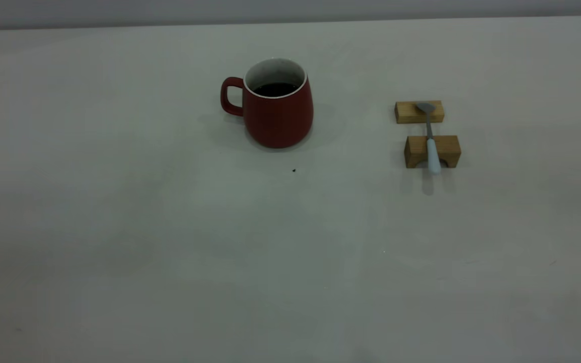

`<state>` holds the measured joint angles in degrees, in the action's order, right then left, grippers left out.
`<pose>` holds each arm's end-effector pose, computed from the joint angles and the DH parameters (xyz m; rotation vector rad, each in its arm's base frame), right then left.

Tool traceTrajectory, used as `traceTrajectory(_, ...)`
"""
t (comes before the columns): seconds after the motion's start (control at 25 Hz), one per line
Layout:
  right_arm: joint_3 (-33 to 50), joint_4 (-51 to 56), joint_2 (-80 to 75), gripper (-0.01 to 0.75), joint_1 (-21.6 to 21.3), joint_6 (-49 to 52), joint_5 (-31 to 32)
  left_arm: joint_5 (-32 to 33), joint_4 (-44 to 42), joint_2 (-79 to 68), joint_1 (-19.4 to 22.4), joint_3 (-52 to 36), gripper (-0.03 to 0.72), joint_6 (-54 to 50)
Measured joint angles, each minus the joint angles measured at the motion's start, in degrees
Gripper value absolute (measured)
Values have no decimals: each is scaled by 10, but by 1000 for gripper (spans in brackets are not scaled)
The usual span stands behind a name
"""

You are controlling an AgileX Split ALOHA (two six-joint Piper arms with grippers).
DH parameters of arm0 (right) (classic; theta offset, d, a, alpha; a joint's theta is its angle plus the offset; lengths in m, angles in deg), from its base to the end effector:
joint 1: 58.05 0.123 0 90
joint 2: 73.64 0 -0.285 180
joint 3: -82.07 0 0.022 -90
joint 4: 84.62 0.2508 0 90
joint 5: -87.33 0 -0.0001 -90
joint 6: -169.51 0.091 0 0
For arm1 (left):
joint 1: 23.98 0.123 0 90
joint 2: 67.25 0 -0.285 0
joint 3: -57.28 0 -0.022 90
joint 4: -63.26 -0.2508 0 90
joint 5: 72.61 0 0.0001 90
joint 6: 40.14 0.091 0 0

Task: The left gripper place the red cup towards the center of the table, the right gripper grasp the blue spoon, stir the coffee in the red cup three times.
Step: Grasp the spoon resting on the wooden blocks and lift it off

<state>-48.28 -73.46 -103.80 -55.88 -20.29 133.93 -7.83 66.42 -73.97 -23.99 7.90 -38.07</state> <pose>0.0690 0.0154 0.2793 -0.1604 2.1880 0.1558 -0.0092 -0.0045 0.2678 0.0433 2.1083 -0.0452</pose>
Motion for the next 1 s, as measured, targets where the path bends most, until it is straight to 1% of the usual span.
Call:
traceTrajectory(0.08, -4, 43, -87, 541, 0, -11, -39, 0, 0, 0, 0, 0, 449, 0)
traceTrajectory(0.16, -19, 92, -190, 554, 0, -33, -65, 0, 0, 0, 0, 0, 449, 0)
traceTrajectory(0.28, -54, 145, -342, 557, 0, -88, -86, 0, 0, 0, 0, 0, 449, 0)
traceTrajectory(0.4, -110, 188, -494, 557, 0, -121, -89, 0, 0, 0, 0, 0, 449, 0)
traceTrajectory(0.52, -179, 211, -636, 557, 2, -142, -77, 0, 0, 0, 0, 0, 449, 0)
traceTrajectory(0.6, -229, 214, -718, 557, 13, -150, -71, 0, 0, 0, 0, 0, 449, 0)
traceTrajectory(0.64, -254, 215, -764, 557, 25, -154, -70, 0, 0, 0, 0, 0, 449, 0)
traceTrajectory(0.72, -301, 218, -821, 557, 47, -156, -59, 0, 0, 0, 0, 0, 449, 0)
traceTrajectory(0.8, -337, 223, -871, 557, 59, -152, -54, 0, 0, 0, 0, 0, 449, 0)
traceTrajectory(1.0, -397, 225, -970, 557, 61, -117, -79, 0, 0, 0, 0, 0, 449, 0)
